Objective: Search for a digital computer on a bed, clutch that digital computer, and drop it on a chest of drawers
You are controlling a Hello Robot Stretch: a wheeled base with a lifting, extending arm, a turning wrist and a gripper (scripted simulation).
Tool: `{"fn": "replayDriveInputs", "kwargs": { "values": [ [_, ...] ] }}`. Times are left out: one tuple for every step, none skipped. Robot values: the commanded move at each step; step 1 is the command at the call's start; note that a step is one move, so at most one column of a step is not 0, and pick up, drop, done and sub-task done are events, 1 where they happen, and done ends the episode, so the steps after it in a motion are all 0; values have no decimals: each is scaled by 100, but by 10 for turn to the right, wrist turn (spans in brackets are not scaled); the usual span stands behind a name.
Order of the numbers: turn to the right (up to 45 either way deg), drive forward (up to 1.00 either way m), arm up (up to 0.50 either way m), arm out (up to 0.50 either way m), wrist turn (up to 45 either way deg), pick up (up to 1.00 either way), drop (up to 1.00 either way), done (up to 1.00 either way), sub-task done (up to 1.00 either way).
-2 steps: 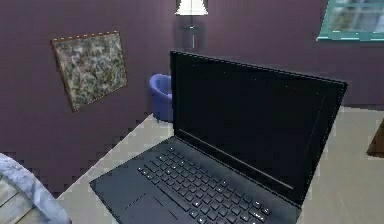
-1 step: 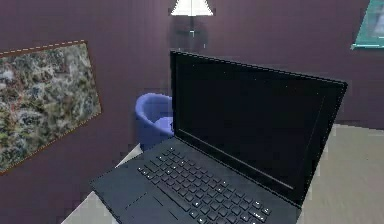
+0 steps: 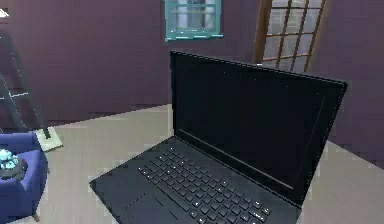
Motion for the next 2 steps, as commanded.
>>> {"fn": "replayDriveInputs", "kwargs": {
  "values": [
    [90, 0, 0, 0, 0, 0, 0, 0, 0],
    [0, 100, 0, 0, 0, 0, 0, 0, 0]
  ]
}}
